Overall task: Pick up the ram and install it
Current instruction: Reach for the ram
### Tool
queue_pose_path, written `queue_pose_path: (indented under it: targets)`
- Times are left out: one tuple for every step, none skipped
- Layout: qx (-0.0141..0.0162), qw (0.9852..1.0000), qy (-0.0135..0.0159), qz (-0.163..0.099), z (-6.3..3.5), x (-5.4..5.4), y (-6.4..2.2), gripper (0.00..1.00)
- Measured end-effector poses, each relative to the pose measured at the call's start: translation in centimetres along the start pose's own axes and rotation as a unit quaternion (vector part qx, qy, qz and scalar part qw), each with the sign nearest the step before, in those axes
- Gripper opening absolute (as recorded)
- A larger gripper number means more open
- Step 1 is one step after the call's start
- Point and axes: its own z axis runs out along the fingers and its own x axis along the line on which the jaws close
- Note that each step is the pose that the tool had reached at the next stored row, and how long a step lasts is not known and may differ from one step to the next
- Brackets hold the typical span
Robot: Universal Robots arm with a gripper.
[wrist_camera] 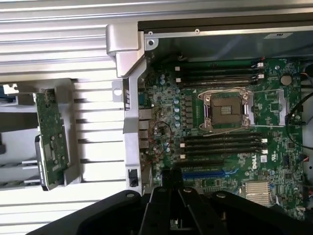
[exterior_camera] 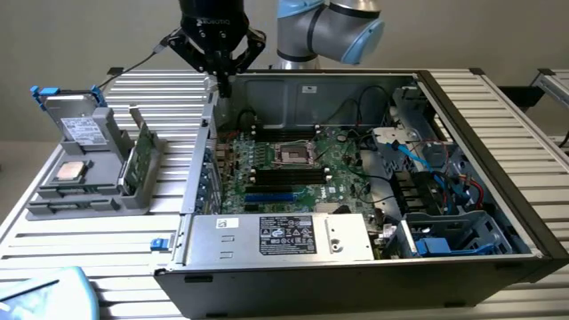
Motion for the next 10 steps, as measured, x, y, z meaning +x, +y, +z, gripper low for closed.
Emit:
queue_pose_path:
  targets:
    - [0.0000,1.0000,0.0001,0.000,0.07,0.5,-0.03,0.11]
    - [0.0000,1.0000,0.0001,0.000,0.15,0.9,-0.06,0.11]
    - [-0.0001,1.0000,0.0001,0.000,0.23,1.4,-0.09,0.11]
    - [0.0000,1.0000,0.0001,0.000,0.33,1.9,-0.13,0.11]
    - [-0.0001,1.0000,0.0001,0.000,0.42,2.3,-0.15,0.11]
    - [-0.0001,1.0000,0.0001,0.000,0.51,2.7,-0.18,0.11]
    - [-0.0001,1.0000,0.0002,0.000,0.58,3.2,-0.21,0.11]
    - [-0.0001,1.0000,0.0002,0.000,0.66,3.6,-0.24,0.11]
    - [0.0000,1.0000,0.0005,0.000,0.72,4.1,-0.27,0.11]
    - [0.0000,1.0000,0.0007,0.000,0.78,4.6,-0.30,0.11]
